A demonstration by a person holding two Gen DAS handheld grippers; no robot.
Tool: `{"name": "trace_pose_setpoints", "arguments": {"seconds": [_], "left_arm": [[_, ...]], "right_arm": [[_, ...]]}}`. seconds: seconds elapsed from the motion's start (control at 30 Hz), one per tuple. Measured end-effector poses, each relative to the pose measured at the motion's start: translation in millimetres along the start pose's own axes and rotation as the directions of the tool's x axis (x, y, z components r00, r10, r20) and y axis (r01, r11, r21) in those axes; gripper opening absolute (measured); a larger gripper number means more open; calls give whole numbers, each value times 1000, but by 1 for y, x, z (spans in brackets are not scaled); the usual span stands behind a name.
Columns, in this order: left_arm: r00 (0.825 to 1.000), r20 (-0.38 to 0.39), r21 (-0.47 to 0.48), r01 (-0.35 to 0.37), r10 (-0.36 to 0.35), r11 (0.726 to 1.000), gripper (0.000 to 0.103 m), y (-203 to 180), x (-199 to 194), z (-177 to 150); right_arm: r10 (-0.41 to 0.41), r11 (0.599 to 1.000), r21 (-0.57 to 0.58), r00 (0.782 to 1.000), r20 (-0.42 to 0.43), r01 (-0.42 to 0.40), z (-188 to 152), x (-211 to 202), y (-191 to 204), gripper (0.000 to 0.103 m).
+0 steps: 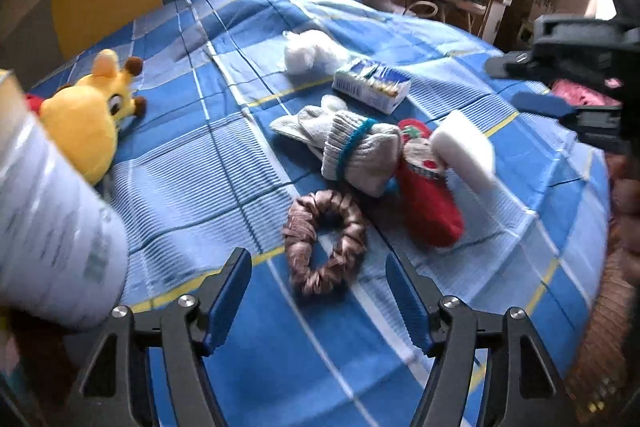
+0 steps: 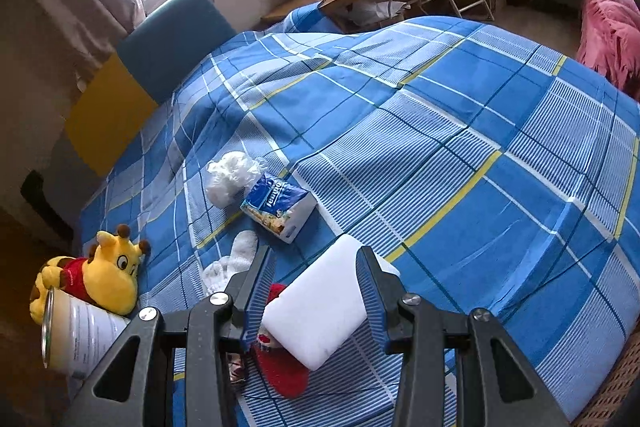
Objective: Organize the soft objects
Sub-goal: 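Move the left tool back to the bed and grasp the brown satin scrunchie, then grasp the white plastic-wrapped bundle with the right tool while the left tool holds the scrunchie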
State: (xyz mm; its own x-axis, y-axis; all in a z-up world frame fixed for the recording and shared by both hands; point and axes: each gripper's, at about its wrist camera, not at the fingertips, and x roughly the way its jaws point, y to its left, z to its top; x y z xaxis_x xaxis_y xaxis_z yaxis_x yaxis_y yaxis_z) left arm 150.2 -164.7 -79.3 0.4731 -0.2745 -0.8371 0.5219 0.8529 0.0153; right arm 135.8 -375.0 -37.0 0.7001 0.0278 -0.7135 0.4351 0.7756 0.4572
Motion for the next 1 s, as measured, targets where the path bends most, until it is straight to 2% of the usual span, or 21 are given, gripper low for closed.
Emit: {"name": "trace_pose_setpoints", "arguments": {"seconds": [0.1,0.2,0.23,0.27,0.37,0.5,0.63,0.67,0.7,0.87,1.0], "left_arm": [[1000,6,1,-21,21,1000,70,-1,21,7],[999,36,-9,2,-1,1000,67,2,30,9],[999,33,-18,22,-21,1000,50,4,32,9],[999,14,-21,35,-34,999,27,4,35,8],[998,21,-48,57,-56,997,17,11,27,-3],[999,26,-135,42,-39,990,14,26,6,-24],[1000,13,-209,-23,26,978,14,41,-15,-59],[1000,3,-226,-21,22,974,15,45,-14,-66],[999,30,-244,-7,14,970,15,49,-18,-76],[993,100,-154,-47,63,987,15,37,-22,-92],[993,112,-165,-26,45,986,15,40,-23,-95]], "right_arm": [[8,1000,13,1000,-9,-8,0,2,-1,43],[11,1000,8,1000,-24,-11,0,5,0,43],[7,1000,3,1000,-28,-7,0,6,1,43],[8,1000,-3,999,-32,-8,0,7,2,43],[4,1000,-21,999,-32,-5,-1,7,4,43],[-3,1000,-27,1000,-26,2,-2,7,4,43],[-2,1000,-29,1000,-29,1,-2,6,4,43],[-2,999,-33,1000,-28,1,-2,6,5,43],[-1,999,-40,1000,-30,0,-3,6,6,43],[22,997,-76,998,-62,-27,-6,11,15,43],[57,988,-138,992,-111,-72,-12,16,31,43]]}}
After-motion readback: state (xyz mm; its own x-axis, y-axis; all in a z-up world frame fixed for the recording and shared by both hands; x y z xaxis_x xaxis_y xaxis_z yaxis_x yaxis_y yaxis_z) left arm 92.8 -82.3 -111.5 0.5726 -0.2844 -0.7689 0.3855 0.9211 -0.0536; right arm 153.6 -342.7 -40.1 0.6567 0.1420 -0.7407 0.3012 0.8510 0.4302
